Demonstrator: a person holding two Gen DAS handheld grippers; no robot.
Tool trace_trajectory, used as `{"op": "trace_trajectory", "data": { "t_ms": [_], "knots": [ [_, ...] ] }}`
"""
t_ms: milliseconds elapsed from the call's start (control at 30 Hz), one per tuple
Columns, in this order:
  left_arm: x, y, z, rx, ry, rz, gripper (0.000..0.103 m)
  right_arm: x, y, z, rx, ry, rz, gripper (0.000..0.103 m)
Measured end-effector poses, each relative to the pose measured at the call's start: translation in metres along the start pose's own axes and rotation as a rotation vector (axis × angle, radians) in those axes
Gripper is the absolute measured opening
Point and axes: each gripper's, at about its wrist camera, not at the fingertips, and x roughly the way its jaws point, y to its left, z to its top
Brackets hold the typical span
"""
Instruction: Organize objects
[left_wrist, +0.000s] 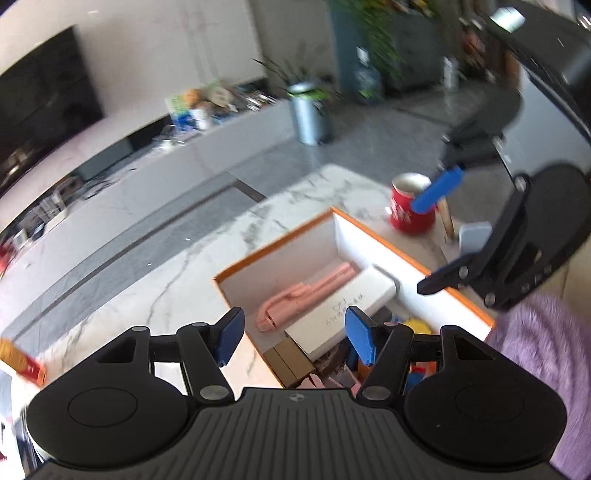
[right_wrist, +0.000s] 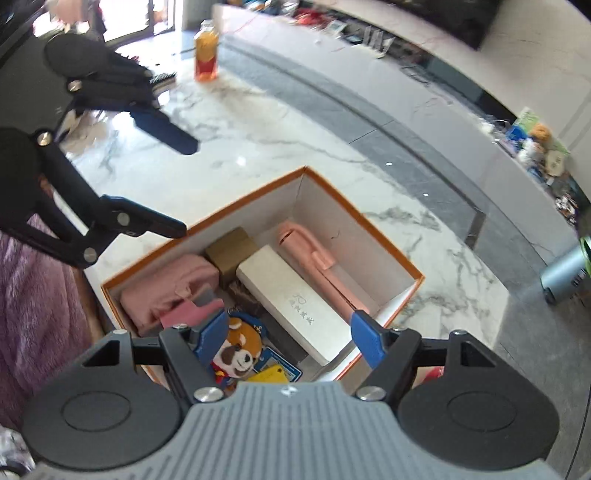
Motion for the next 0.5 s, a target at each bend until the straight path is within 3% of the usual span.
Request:
{"op": "trace_trajectory", "data": {
  "t_ms": [133,300,500],
  "knots": [
    [-0.037,0.001,-0.008,-0.142,-0.074,0.098,0.073,-0.025,0.018,-0.01,0.096,-0.093,-0.062,0.076],
    [-0.075,0.003,-0.026,-0.331,-0.175,0.212,0.086,-0.054,0.044,-0.033,0.23,-0.239,-0.11,0.082],
    [-0.087,-0.016,-0.051,-0.366,-0.249,0.29,0.09,-0.082,0.075,-0.077,0.386,-0.462,-0.155,0.09]
  ]
}}
